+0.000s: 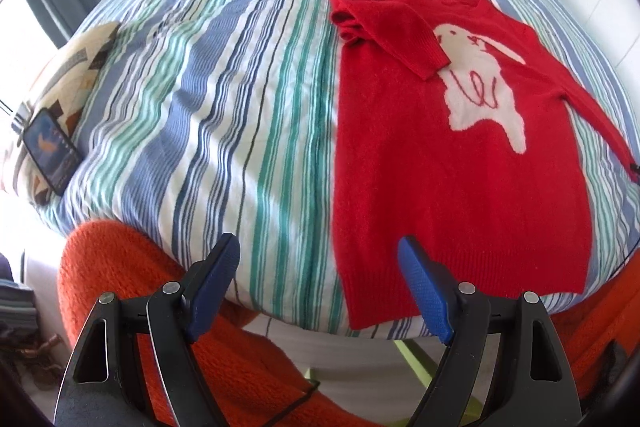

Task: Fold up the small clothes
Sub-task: 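Grasp a sleeve cuff with the right gripper and pull it outward, then grasp the other sleeve with the left gripper and pull it outward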

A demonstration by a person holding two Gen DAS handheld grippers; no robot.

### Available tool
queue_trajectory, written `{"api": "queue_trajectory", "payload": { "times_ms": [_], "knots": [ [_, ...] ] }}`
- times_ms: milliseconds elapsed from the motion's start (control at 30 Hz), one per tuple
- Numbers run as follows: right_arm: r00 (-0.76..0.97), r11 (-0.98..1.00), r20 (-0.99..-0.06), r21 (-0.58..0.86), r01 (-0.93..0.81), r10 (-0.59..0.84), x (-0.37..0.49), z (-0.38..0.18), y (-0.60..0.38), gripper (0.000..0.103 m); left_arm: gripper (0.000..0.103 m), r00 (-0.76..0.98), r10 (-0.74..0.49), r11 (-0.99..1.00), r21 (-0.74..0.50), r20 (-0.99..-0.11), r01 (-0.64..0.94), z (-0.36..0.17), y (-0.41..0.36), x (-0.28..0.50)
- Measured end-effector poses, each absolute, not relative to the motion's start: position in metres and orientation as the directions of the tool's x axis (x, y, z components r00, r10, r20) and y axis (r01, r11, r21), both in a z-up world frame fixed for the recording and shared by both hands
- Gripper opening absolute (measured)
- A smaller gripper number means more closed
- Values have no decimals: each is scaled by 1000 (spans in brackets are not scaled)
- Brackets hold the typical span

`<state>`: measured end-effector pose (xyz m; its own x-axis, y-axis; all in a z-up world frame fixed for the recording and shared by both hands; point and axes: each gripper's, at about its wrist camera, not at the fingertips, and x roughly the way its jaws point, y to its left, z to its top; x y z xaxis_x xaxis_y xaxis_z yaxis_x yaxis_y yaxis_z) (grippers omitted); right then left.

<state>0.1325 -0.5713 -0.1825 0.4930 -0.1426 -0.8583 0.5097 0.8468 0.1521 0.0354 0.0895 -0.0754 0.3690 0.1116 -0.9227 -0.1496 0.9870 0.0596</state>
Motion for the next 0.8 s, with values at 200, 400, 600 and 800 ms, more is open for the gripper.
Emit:
{"api": "queue_trajectory", "payload": {
  "times_ms": [200, 400, 600, 800],
  "knots": [
    [558, 881, -794, 62, 470, -242, 98, -135, -550, 74, 97, 582, 72, 986, 145, -810, 79, -31, 59, 93],
    [640, 922, -736, 54, 382, -222, 36, -98, -502, 75, 86, 429, -149, 984, -176, -891, -23, -99, 59, 188],
    [678, 965, -710, -8, 263, -190, -1, -97, -436, 75, 71, 406, -130, 928, -255, -904, -272, -164, 63, 220],
    [685, 973, -691, -151, 175, -231, 6, -98, -405, 75, 4, 483, -202, 893, -363, -852, -266, -151, 78, 219]
  ]
}}
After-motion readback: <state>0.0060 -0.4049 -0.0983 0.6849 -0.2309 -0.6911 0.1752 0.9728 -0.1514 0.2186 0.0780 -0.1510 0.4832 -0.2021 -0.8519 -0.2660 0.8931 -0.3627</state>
